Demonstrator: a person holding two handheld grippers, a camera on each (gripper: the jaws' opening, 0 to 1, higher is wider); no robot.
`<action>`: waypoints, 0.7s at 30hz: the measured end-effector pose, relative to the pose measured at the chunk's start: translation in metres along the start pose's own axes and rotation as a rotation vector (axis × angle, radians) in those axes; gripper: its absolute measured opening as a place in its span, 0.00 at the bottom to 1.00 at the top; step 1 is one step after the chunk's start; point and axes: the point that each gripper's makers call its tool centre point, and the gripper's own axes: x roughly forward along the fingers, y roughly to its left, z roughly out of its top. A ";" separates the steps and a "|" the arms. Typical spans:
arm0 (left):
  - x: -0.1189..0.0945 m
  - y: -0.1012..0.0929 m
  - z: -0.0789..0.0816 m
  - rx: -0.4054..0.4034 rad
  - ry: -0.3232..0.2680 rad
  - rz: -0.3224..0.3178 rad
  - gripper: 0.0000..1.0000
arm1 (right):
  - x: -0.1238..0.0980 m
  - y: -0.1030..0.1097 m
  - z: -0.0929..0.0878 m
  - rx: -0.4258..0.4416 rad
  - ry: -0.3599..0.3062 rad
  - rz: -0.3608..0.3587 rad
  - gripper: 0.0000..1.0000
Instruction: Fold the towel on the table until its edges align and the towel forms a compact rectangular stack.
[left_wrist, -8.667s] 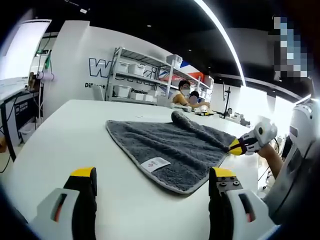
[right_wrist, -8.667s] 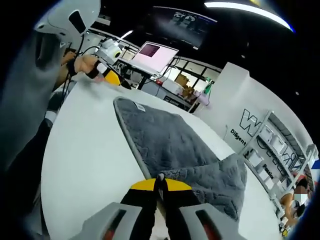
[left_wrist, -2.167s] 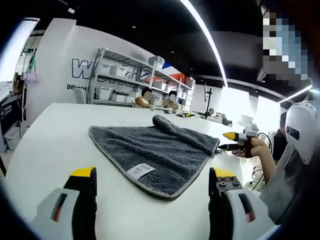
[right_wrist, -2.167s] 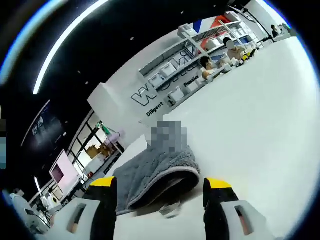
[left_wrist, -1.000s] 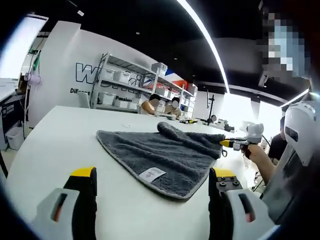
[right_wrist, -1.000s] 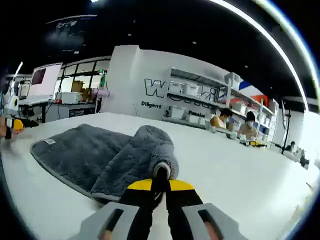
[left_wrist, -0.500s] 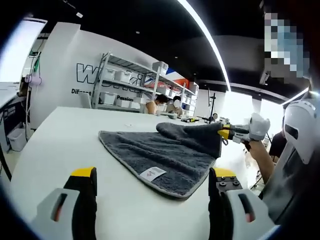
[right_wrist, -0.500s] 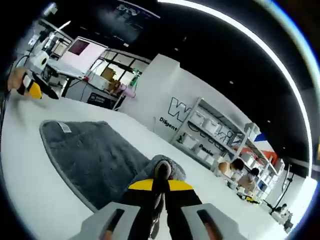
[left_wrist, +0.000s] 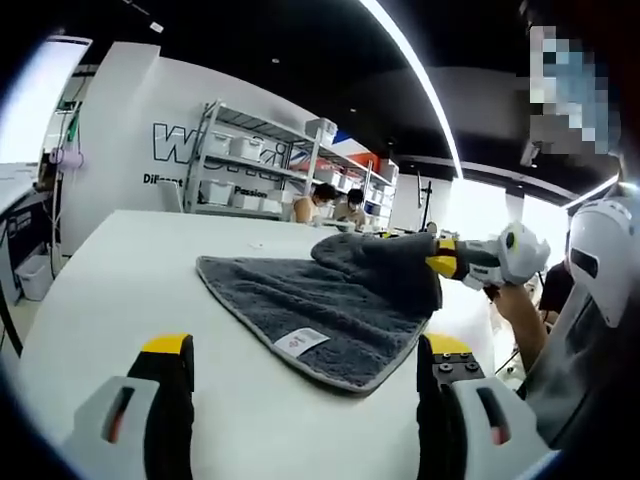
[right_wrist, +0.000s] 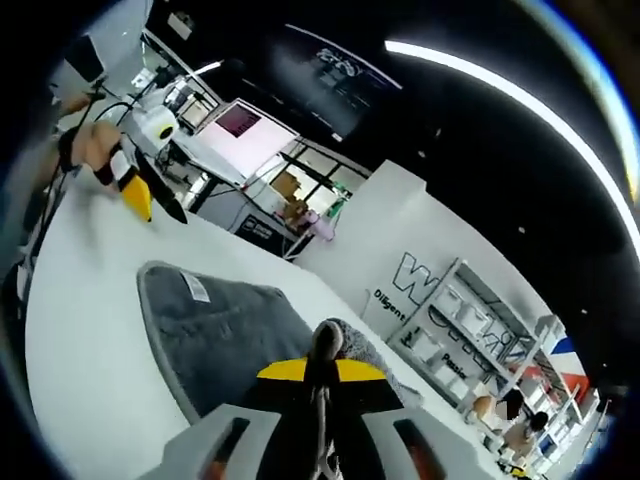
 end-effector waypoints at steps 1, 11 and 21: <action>0.000 0.000 0.000 0.000 0.001 0.000 0.97 | 0.002 0.005 0.001 -0.011 -0.001 0.015 0.07; 0.000 -0.001 0.000 0.004 0.008 0.002 0.97 | 0.017 0.058 0.006 -0.069 -0.020 0.214 0.07; -0.002 -0.002 -0.003 -0.002 0.015 0.008 0.97 | 0.015 0.106 -0.007 -0.110 0.033 0.409 0.07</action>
